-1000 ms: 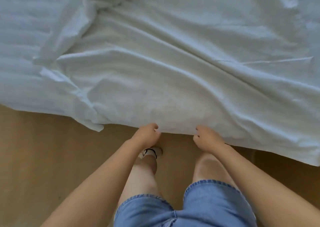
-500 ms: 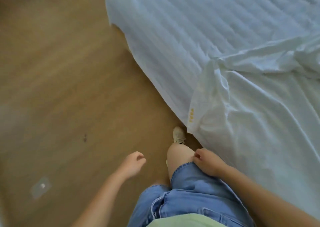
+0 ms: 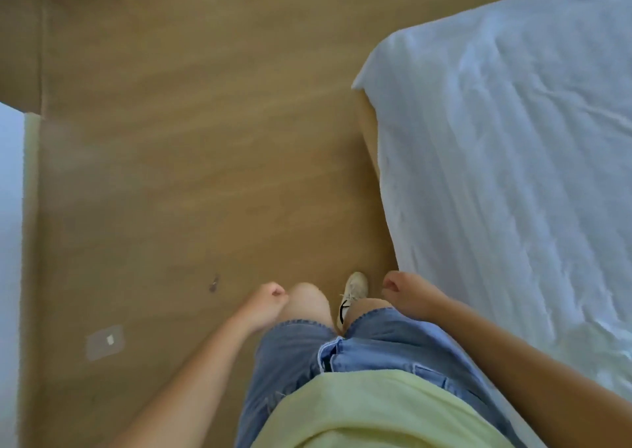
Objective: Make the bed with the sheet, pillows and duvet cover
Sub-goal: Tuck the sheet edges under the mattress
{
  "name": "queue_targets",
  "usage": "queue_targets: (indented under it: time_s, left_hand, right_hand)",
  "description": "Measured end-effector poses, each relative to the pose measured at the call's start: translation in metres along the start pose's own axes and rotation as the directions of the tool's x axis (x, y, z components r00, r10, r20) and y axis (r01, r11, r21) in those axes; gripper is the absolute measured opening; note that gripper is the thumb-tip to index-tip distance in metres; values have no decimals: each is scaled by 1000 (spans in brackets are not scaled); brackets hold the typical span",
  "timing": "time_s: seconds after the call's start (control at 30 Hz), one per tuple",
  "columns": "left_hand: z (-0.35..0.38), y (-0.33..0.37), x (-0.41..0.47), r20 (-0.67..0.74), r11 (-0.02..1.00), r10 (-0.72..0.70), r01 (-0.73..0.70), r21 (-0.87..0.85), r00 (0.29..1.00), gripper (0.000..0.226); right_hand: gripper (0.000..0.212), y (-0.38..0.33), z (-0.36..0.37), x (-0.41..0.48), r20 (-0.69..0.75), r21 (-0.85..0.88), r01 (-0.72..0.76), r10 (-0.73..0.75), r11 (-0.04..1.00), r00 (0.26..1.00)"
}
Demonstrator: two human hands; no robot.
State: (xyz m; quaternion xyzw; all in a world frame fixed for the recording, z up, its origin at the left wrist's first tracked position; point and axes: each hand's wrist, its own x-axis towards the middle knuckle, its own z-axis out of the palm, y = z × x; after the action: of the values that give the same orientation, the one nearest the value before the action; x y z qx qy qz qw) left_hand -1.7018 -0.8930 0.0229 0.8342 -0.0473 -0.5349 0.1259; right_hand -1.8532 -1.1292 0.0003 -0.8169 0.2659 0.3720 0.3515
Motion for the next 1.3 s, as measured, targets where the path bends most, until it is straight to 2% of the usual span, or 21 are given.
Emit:
queue_targets:
  time_s: [0.17, 0.23, 0.3, 0.37, 0.5, 0.6, 0.67, 0.83, 0.9, 1.0, 1.07, 1.17, 1.3]
  left_hand:
    - [-98, 60, 59, -22, 986, 24, -27, -162, 999, 8]
    - [-140, 86, 90, -29, 981, 86, -90, -170, 996, 11]
    - [-193, 110, 122, -43, 976, 141, -146, -162, 989, 24]
    - [-257, 138, 154, -21, 983, 153, -154, -102, 988, 25]
    - [-397, 220, 227, 13, 975, 179, -180, 129, 984, 26]
    - [-470, 288, 280, -11, 936, 220, -208, 283, 975, 25]
    - [-508, 349, 323, -12, 910, 239, -219, 352, 971, 25]
    - [-543, 511, 400, -21, 906, 279, -256, 338, 960, 24]
    - [-540, 573, 418, 54, 880, 290, -288, 377, 956, 24]
    - [-543, 667, 438, 197, 800, 290, -350, 488, 937, 24]
    - [-549, 729, 455, 246, 782, 305, -389, 488, 920, 22]
    - [-562, 829, 492, 261, 780, 322, -411, 472, 910, 9]
    - [-565, 972, 548, 310, 680, 355, -472, 562, 882, 20]
  right_hand:
    - [22, -71, -102, 104, 102, -168, 77, -61, 983, 993]
    - [21, -98, -142, 148, 93, -147, 48, -34, 988, 995]
    - [24, -127, -188, 190, 83, -124, 25, -14, 992, 996]
    - [26, -157, -240, 223, 42, -75, -17, 20, 997, 999]
    - [31, -199, -344, 279, -105, 96, -41, 51, 995, 993]
    - [38, -208, -395, 309, -93, -18, -28, 26, 999, 995]
    - [37, -201, -433, 339, -86, -34, -69, 66, 997, 994]
    - [32, -163, -541, 412, -165, 150, -160, 184, 976, 969]
    - [32, -140, -593, 438, -201, 119, -165, 187, 979, 962]
    - [32, -110, -670, 461, -180, 195, -196, 232, 961, 956]
    - [32, -89, -716, 478, -183, 280, -233, 290, 931, 939]
    - [32, -51, -784, 506, -202, 417, -263, 371, 870, 906]
    - [30, 5, -873, 538, -222, 551, -280, 462, 786, 859]
